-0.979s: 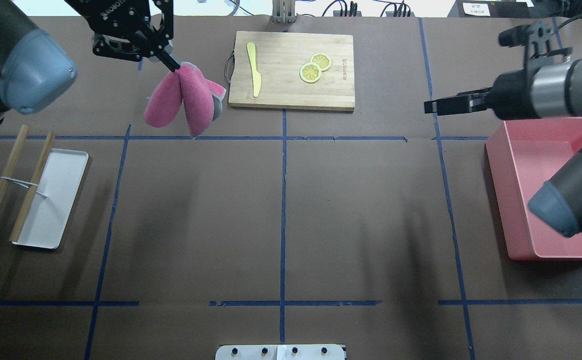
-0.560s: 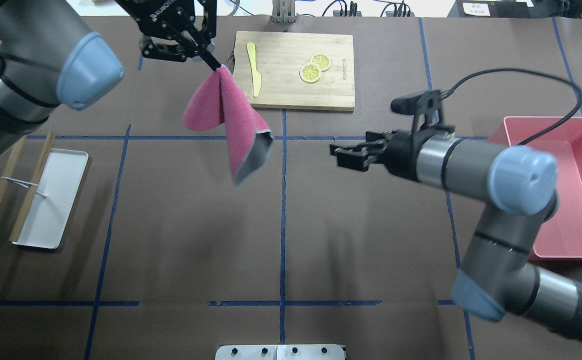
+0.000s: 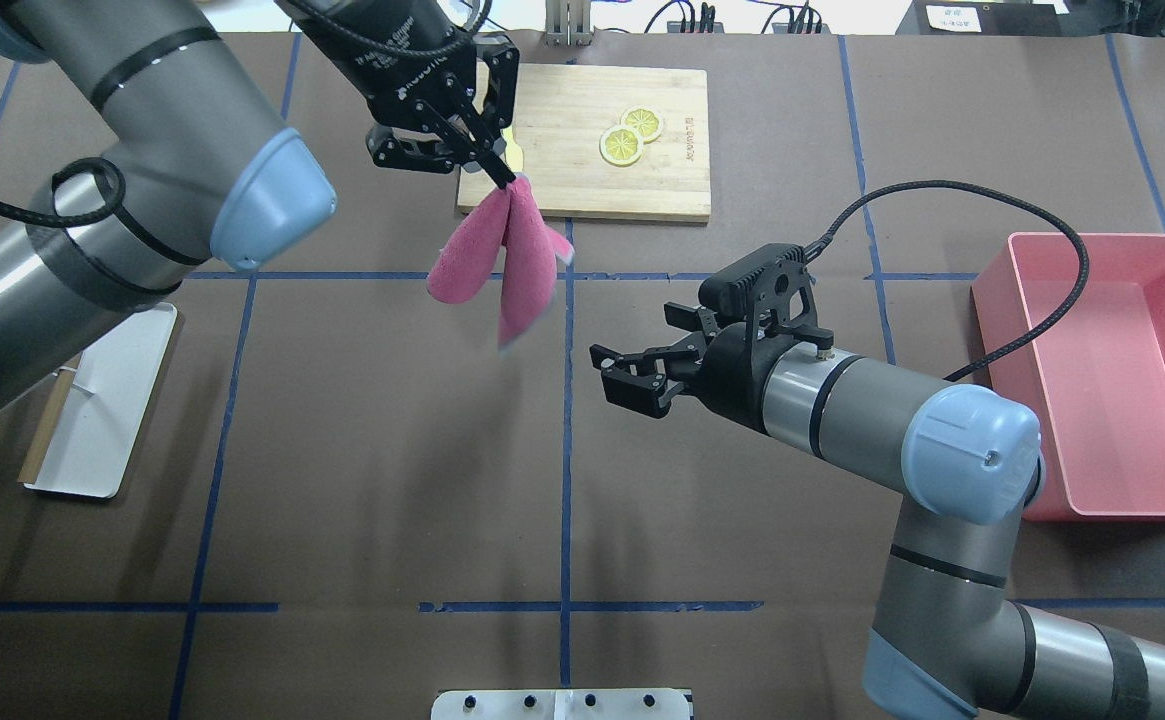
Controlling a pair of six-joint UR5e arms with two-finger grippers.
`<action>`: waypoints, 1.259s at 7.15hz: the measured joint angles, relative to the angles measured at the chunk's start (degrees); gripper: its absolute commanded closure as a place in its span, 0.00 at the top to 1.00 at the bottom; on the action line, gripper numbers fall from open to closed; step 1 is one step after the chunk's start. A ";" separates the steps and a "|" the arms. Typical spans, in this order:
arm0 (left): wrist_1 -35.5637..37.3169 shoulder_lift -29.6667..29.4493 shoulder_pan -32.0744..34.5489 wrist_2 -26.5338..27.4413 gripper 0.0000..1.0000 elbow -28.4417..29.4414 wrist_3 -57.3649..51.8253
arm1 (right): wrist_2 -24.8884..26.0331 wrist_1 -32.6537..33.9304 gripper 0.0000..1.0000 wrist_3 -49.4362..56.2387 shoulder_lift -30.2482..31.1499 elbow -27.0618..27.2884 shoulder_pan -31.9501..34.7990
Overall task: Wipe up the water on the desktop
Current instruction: 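Carry the cloth toward the table center with the left gripper while the right gripper approaches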
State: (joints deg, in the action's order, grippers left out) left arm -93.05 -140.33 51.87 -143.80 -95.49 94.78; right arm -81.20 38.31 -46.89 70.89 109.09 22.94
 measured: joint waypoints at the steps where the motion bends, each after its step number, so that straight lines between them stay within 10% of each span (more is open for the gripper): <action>1: -0.07 -0.64 -0.89 0.70 0.00 0.42 0.22 | 0.11 0.06 1.00 1.43 -0.48 0.00 -0.25; 9: -4.25 -2.99 -5.75 2.80 0.00 1.51 6.89 | 4.40 0.38 1.00 4.96 -1.76 -0.56 -3.35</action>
State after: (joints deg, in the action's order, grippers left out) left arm -97.30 -143.32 46.13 -141.00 -93.98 101.67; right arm -76.80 38.69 -41.93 69.13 108.53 19.59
